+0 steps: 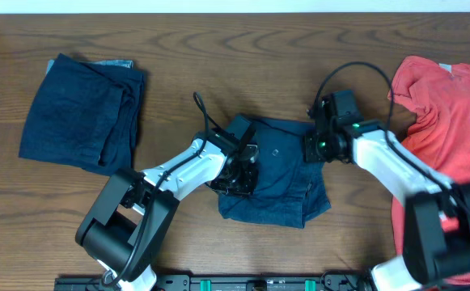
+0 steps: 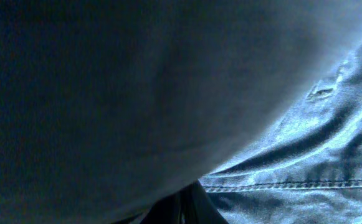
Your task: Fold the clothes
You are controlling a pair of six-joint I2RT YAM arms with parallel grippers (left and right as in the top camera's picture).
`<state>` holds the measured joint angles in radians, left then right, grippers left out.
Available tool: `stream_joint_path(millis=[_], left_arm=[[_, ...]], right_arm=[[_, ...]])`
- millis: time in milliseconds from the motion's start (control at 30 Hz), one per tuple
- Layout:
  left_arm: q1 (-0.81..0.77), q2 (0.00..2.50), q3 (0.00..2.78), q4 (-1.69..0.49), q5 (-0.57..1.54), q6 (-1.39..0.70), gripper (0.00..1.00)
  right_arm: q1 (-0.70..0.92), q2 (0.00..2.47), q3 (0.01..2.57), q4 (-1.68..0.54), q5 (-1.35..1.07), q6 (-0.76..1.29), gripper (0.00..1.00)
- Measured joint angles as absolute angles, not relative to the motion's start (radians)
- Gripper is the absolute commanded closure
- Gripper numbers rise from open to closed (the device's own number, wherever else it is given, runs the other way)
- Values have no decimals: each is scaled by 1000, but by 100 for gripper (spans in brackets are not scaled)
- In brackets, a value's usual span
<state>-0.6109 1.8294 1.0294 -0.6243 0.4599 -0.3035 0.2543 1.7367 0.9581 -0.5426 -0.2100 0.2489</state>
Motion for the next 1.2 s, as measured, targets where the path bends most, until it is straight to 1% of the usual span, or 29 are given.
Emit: stream_joint_path(millis=[200, 367, 433, 567, 633, 733, 867, 967, 1000, 1067, 1200], left_arm=[[-567, 1845, 1079, -619, 394, -278, 94], [-469, 1876, 1215, -640, 303, -214, 94], [-423, 1885, 1319, -696, 270, -184, 94], [-375, 1889, 1542, -856, 236, -137, 92], [-372, 1888, 1653, -973, 232, -121, 90], [-377, 1877, 1748, -1116, 244, -108, 90], [-398, 1849, 1766, -1250, 279, -101, 91], [-430, 1848, 1743, -1285, 291, -116, 91], [-440, 1848, 1724, -1286, 295, -128, 91], [-468, 1848, 1658, -1267, 309, -154, 84], [-516, 1848, 1508, -1140, 350, -206, 83]], right_arm=[[253, 1773, 990, -669, -178, 420, 98], [253, 1759, 989, -725, -146, 483, 93], [252, 1743, 980, -733, -138, 482, 90], [249, 1679, 955, -735, -145, 425, 86], [247, 1610, 950, -729, -168, 362, 87], [247, 1505, 949, -712, -218, 280, 92], [247, 1380, 949, -707, -278, 213, 94], [247, 1358, 949, -707, -296, 193, 95], [247, 1363, 949, -707, -300, 192, 95], [247, 1382, 949, -708, -302, 193, 96], [247, 1448, 949, -709, -296, 199, 97]])
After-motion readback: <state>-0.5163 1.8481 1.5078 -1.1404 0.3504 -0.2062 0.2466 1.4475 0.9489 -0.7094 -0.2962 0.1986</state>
